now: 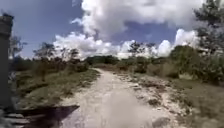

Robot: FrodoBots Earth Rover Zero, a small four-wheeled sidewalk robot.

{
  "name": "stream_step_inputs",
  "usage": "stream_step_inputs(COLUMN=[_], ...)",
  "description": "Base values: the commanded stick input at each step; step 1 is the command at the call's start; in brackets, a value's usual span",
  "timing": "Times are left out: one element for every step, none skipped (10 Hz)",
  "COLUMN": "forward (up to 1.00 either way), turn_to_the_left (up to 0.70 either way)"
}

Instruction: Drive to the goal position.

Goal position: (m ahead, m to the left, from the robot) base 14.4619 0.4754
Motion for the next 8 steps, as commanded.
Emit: stream_step_inputs(forward=[0.85,0.85,0.85,0.85,0.85,0.85,0.85,0.85], turn_to_the_left=[0.0,0.0,0.0,0.0,0.0,0.0,0.0,0.0])
